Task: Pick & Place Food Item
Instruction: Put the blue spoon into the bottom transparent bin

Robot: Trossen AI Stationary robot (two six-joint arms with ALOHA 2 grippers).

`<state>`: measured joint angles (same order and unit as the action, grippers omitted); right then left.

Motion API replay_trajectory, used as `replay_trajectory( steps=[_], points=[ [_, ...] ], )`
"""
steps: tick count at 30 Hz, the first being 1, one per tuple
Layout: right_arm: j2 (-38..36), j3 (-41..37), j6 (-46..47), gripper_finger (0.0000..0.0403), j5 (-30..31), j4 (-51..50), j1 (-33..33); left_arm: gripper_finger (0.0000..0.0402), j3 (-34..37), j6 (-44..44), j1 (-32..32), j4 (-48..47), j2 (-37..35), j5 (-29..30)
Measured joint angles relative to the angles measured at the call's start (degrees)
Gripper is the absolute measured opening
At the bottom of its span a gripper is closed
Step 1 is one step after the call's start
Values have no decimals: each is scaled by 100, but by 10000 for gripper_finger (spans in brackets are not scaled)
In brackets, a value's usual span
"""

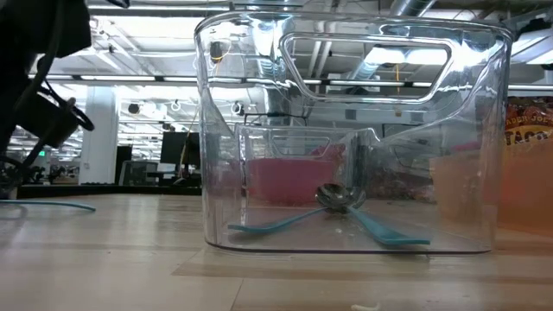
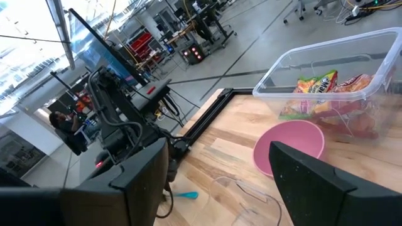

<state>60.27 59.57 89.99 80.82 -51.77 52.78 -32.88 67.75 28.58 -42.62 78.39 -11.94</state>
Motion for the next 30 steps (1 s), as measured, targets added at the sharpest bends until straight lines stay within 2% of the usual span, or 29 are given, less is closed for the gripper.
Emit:
replay_trajectory(
  steps=[4,9,13,17,22,24,28,30],
  points=[
    [0,1,-43,267,-22,-2,13,113,115,318,-7,171,-17,3],
    [0,2,-61,267,-24,-14,13,21,144,612,-48,341,-31,-9],
    [0,2,-60,267,-30,-44,11,14,152,750,-108,921,-245,65],
    [0,2,-57,267,-44,-46,11,4,151,1212,-267,1395,-765,190],
    [0,2,-50,267,-208,-41,13,2,150,2086,-364,1436,-1663,904],
    [0,2,-46,267,-306,-42,11,2,152,1739,-333,1574,-2045,1279],
    [0,2,-55,267,-323,-45,9,1,150,260,-228,2017,-2592,1553],
    [0,2,-57,267,-323,-46,9,1,155,-801,-182,2534,-2726,1603]
  ],
)
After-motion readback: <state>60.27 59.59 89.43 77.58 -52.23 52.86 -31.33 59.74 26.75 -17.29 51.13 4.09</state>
